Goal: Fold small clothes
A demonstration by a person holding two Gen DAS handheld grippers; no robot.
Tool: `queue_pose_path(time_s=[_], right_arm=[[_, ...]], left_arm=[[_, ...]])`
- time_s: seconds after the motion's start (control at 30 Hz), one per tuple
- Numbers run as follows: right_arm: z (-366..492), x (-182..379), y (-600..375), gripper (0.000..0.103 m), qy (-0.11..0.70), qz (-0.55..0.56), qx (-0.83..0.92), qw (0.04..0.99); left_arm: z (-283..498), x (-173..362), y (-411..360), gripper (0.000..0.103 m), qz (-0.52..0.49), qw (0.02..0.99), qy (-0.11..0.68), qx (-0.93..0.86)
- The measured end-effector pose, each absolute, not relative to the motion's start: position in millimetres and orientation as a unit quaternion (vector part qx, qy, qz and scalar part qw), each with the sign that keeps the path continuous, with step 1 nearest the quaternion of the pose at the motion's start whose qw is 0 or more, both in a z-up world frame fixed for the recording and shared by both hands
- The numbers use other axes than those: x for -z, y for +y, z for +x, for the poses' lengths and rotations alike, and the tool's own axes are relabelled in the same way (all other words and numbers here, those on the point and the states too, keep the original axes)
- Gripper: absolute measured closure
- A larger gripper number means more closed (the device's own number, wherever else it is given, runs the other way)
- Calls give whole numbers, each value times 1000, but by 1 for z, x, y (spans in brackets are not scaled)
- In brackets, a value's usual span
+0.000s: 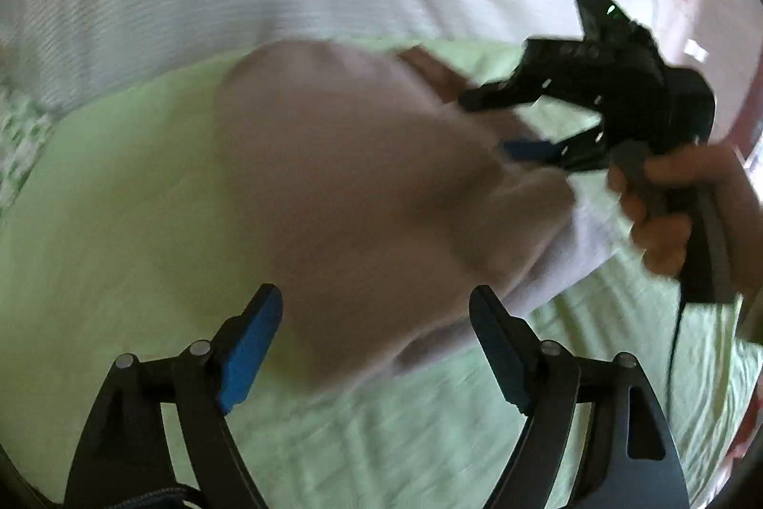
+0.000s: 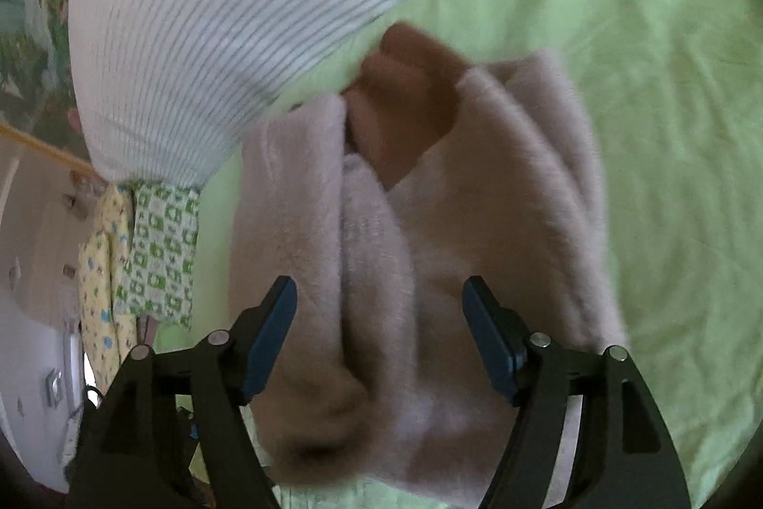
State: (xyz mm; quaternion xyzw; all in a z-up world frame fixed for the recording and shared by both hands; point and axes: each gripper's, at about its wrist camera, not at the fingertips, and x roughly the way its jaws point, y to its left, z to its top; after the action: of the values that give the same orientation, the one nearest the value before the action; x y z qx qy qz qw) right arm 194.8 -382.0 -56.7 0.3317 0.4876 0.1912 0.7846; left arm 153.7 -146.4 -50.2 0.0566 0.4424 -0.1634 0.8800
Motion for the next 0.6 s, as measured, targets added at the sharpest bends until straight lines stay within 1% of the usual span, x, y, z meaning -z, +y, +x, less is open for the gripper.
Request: queue_pose_path(time_s=[0.07, 0.17, 0.3, 0.33, 0.37, 0.4, 0.43, 0.47, 0.5, 0.6], right_arm=[[200, 59, -372, 30, 496, 328, -207, 777], [207, 62, -360, 30, 507, 310, -216, 774], [211, 60, -340, 30, 518, 285, -228, 774], [211, 58, -335, 34, 519, 272, -227, 777], [211, 57, -333, 45, 522, 266, -226, 779], [210, 55, -328, 55, 524, 258, -228, 779], [210, 53, -326, 76, 525, 252, -228, 780], [210, 50, -324, 81, 525, 247, -228, 782], [208, 44, -324, 83, 520, 245, -230, 785], [198, 8, -330, 85, 483, 233, -238, 810]], left_arm=[[149, 63, -133, 20, 50, 873, 459, 155], [151, 84, -126, 20, 68, 863, 481, 137], [161, 90, -127, 20, 62, 863, 481, 140], [164, 91, -129, 21, 69, 865, 477, 139], [167, 93, -132, 32, 82, 865, 475, 137], [172, 96, -135, 55, 88, 862, 478, 141], [176, 99, -136, 64, 80, 854, 490, 154], [180, 100, -136, 70, 68, 848, 498, 166], [180, 98, -137, 72, 70, 851, 494, 163], [175, 86, -142, 73, 82, 857, 480, 168]])
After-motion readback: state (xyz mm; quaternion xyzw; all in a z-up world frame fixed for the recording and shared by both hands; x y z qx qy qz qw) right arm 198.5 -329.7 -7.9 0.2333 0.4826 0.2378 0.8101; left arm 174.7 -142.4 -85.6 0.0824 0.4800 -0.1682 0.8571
